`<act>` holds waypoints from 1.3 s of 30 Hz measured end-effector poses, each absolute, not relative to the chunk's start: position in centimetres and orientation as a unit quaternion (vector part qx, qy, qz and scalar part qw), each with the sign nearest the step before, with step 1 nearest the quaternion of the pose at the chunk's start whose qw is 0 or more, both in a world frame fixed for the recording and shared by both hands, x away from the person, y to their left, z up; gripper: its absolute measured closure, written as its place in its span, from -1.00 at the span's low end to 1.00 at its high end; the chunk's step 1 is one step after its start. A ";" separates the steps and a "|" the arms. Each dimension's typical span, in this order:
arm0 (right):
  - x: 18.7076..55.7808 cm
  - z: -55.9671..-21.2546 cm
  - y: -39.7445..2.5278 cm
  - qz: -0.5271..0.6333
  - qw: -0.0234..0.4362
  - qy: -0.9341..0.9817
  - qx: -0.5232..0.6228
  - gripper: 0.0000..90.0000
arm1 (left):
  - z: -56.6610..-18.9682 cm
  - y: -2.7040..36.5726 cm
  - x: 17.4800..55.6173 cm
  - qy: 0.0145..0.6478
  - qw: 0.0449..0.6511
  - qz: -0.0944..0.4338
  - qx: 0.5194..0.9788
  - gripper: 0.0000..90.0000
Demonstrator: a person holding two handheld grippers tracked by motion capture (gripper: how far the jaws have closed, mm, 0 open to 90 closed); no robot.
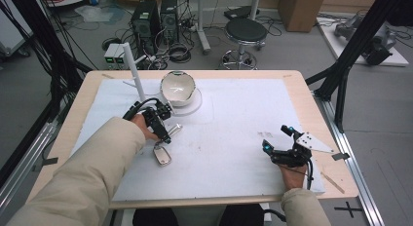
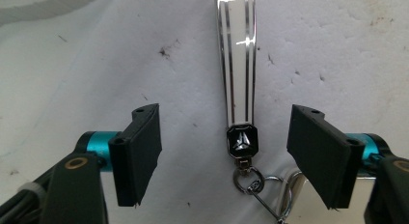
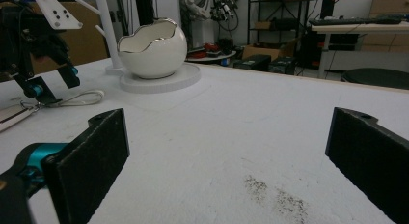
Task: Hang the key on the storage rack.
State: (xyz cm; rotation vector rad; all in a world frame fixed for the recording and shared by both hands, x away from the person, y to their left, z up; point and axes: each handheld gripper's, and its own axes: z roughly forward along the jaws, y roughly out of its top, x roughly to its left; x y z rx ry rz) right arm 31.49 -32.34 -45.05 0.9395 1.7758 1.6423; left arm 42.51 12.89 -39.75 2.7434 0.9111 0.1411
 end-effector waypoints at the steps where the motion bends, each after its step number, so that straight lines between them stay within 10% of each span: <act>1: 31.5 -45.0 -32.3 0.609 0.270 0.659 0.349 -0.99 | -39.8 12.8 42.5 0.312 0.124 0.045 0.941 -0.33; 18: 31.5 -45.1 -32.4 0.609 0.271 0.658 0.350 -0.99 | -40.1 12.3 42.2 0.327 0.099 0.034 0.939 0.34; 39: 31.6 -45.1 -32.4 0.611 0.269 0.657 0.351 -0.98 | -40.3 12.0 42.1 0.330 0.088 0.026 0.940 0.64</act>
